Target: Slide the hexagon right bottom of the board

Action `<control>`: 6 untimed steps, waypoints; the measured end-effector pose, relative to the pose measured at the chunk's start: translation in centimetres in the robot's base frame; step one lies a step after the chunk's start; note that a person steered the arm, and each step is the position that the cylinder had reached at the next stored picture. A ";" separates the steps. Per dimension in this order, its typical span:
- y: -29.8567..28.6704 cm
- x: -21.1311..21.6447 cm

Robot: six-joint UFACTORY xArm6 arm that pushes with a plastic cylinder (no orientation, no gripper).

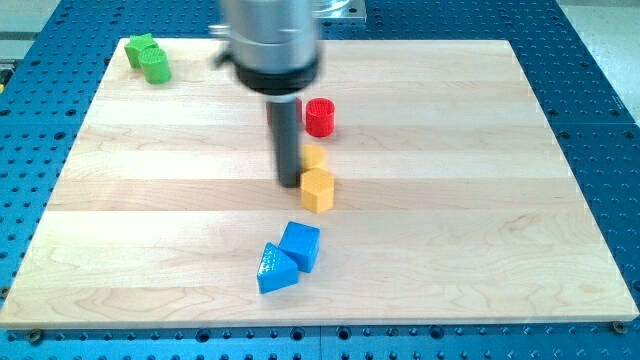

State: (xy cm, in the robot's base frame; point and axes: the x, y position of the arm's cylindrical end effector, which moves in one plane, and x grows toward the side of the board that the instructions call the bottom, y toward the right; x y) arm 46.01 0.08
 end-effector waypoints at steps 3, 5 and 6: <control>-0.2 2.7; 10.2 7.1; 15.5 8.0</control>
